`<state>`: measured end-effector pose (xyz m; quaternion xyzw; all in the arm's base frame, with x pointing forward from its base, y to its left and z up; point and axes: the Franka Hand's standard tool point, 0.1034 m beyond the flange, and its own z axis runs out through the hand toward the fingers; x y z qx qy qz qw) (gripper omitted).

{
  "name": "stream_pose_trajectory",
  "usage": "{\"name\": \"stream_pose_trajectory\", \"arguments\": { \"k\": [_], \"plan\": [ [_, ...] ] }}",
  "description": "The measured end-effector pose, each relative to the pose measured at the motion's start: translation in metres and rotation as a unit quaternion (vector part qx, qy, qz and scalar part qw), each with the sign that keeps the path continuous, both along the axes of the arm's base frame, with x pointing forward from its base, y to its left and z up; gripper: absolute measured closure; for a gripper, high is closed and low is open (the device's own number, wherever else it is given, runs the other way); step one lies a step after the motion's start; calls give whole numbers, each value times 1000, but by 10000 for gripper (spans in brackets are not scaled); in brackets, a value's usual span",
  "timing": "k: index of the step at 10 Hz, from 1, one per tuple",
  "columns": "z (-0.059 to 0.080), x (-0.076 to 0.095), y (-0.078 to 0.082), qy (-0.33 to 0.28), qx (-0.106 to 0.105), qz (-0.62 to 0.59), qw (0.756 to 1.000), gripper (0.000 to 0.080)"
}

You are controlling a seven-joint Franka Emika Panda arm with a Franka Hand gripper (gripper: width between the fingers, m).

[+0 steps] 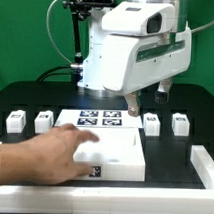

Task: Assemble one leg

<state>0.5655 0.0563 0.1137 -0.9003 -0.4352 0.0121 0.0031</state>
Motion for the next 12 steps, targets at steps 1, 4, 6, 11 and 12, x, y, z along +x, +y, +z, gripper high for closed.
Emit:
{"name": "stream_pose_trajectory", "arguments": {
  "k": [1, 4, 6, 11, 12],
  "plan": [
    [-1, 0, 0, 1, 0, 0, 1000, 150],
    [-1, 0, 0, 1, 0, 0, 1000, 150],
    [-1, 0, 0, 1, 0, 0, 1000, 150],
    [-1, 0, 0, 1, 0, 0, 1000, 150],
    [-1, 0, 0, 1, 0, 0, 1000, 150]
  ]
}}
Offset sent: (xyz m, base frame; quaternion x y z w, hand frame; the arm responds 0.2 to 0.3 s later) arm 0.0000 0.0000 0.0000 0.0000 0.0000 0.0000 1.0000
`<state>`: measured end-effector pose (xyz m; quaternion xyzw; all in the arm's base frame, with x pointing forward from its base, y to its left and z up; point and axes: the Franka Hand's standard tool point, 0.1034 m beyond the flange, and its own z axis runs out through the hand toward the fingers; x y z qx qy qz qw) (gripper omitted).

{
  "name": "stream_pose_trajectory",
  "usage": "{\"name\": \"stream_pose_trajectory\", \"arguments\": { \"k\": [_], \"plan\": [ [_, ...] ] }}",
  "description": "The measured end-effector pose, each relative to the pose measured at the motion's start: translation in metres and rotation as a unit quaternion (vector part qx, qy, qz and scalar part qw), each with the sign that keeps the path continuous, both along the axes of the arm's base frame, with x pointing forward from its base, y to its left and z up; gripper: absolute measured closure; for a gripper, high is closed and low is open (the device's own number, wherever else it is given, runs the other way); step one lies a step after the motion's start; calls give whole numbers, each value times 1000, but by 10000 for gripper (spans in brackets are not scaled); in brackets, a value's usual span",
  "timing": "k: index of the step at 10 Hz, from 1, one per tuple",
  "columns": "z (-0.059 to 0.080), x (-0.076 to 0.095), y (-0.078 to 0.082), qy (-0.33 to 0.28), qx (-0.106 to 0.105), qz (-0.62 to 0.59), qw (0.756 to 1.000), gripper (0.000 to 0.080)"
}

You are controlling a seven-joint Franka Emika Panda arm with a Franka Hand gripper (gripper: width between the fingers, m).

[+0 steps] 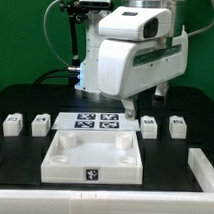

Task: Assemble one leg

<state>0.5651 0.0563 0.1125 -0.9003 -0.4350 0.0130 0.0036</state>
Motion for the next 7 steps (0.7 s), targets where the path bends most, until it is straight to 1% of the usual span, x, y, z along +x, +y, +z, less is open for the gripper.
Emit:
{"name": "stream_pose_trajectory", "arguments": {
  "k": [5, 6, 7],
  "plan": [
    [-1, -1, -1, 0, 0, 2, 1000, 150],
    [-7, -15, -11, 0, 0, 19, 1000, 150],
    [-14, -34, -22, 2, -1, 42, 999, 150]
  ]
}}
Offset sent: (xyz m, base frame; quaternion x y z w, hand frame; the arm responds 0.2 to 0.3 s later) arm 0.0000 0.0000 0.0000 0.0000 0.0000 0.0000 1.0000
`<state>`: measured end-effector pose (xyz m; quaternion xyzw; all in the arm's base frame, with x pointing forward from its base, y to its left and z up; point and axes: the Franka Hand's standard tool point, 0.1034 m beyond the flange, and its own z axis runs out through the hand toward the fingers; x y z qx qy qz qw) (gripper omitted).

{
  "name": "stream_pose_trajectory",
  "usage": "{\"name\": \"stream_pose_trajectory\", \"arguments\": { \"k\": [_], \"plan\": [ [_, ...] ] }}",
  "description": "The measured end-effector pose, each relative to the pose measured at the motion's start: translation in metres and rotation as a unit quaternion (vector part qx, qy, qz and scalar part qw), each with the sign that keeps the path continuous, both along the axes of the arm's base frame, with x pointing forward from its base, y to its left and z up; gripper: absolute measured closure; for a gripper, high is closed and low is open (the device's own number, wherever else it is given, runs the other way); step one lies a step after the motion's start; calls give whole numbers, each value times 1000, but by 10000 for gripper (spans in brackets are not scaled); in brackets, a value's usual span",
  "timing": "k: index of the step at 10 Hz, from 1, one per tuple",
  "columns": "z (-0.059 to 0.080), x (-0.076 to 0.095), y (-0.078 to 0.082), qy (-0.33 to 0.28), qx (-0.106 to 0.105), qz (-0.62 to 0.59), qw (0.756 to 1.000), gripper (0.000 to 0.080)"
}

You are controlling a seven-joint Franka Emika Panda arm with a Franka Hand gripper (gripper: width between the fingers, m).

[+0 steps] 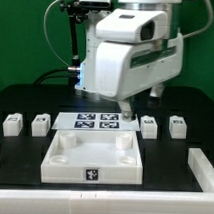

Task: Assemble one leg

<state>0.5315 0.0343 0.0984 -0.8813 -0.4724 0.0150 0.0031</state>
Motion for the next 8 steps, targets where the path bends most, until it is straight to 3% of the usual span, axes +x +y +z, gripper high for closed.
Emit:
{"name": "stream_pose_trajectory", "arguments": {
  "k": [4, 7, 8],
  "plan": [
    [-42, -71, -45, -4, 9, 193, 981, 150],
    [-73, -83, -54, -1, 19, 268, 963, 150],
    [-76, -82, -55, 1, 20, 267, 964, 150]
  ]
}}
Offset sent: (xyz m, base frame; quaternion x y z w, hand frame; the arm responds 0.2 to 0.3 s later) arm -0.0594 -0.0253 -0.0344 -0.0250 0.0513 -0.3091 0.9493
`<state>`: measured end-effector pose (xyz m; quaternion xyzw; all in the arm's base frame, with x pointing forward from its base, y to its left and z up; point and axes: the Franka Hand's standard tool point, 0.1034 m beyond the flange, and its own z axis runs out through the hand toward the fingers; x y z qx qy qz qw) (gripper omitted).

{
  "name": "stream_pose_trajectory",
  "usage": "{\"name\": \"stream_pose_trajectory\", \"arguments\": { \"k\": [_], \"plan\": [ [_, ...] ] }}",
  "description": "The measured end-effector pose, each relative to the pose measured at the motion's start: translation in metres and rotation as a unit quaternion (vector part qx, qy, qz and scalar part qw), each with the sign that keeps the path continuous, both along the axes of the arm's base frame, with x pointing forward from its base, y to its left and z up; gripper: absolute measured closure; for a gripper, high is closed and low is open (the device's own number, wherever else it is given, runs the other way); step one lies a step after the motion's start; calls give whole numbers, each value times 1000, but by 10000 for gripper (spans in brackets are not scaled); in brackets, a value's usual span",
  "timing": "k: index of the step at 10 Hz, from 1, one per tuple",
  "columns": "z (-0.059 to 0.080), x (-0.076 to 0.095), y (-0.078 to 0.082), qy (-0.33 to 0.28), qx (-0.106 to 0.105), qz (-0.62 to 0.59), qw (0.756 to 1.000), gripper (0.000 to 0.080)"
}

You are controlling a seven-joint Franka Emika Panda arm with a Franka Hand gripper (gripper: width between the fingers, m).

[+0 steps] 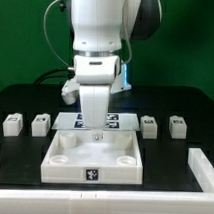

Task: Assemble one leg

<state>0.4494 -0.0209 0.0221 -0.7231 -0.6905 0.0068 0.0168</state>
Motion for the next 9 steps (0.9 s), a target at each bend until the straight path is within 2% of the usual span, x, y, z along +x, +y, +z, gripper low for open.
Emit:
{"name": "stream_pose_trajectory", "arguments": {
  "k": [1, 2, 3, 4, 5, 6, 7, 9],
  "plan": [
    [0, 0, 0, 0, 0, -1, 1000, 150],
    [0, -1, 0, 1, 0, -2, 1000, 252],
    [0, -1, 0, 1, 0, -2, 1000, 407],
    [-1, -1, 0, 1, 0, -2, 1000, 407],
    [-1, -1, 0, 1, 0, -2, 1000, 589],
    [-1, -1, 0, 1, 0, -2, 1000, 589],
    [-1, -1, 0, 1, 0, -2, 1000, 743],
    [-1, -1, 0, 1, 0, -2, 1000, 743]
  ]
}}
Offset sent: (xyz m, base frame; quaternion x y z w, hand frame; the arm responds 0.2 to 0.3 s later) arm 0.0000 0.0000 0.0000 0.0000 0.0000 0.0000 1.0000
